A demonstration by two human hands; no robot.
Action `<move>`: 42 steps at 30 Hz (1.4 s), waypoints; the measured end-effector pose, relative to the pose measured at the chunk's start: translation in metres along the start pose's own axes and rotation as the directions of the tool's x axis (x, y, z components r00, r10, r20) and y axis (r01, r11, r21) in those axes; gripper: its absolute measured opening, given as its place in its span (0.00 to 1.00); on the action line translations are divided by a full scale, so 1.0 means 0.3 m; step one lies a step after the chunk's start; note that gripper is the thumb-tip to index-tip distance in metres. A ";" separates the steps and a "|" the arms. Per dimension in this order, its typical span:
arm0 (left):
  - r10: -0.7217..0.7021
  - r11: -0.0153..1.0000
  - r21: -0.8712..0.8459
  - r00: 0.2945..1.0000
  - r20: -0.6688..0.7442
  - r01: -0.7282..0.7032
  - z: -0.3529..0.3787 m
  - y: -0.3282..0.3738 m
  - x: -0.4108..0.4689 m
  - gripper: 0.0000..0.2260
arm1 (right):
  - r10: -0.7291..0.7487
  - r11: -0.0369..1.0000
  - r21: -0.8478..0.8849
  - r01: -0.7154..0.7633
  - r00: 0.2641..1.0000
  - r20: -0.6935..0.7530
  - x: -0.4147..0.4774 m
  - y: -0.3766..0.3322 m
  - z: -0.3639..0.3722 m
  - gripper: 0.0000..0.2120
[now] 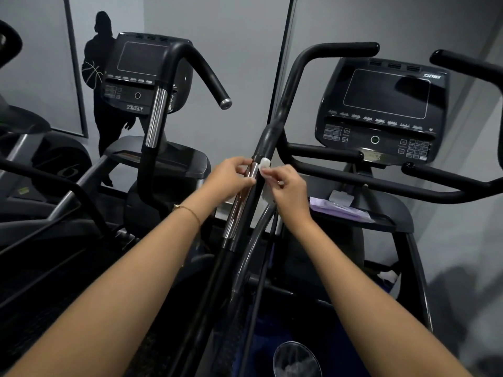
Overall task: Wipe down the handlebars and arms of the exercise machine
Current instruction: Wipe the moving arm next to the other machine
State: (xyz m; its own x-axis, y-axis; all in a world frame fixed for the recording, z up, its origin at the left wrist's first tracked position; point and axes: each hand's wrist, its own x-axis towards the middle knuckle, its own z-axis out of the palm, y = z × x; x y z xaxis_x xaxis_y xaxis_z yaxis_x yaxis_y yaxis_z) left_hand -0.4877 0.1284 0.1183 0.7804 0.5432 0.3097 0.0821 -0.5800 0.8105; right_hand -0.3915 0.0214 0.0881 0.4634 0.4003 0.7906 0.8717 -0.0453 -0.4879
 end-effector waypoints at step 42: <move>-0.150 0.989 -0.026 0.980 -0.132 0.148 0.084 -0.210 -0.377 0.41 | -0.349 0.844 -0.251 0.474 0.841 0.414 -0.219 -0.062 -0.036 0.24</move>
State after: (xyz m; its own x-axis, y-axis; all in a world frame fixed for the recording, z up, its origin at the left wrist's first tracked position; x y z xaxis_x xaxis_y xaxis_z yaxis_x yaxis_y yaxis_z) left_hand -0.5654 0.0882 0.0195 0.6702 0.6996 0.2477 0.1806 -0.4775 0.8599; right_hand -0.4364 -0.0139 0.0493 0.0195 0.7310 0.6821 0.9954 -0.0780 0.0551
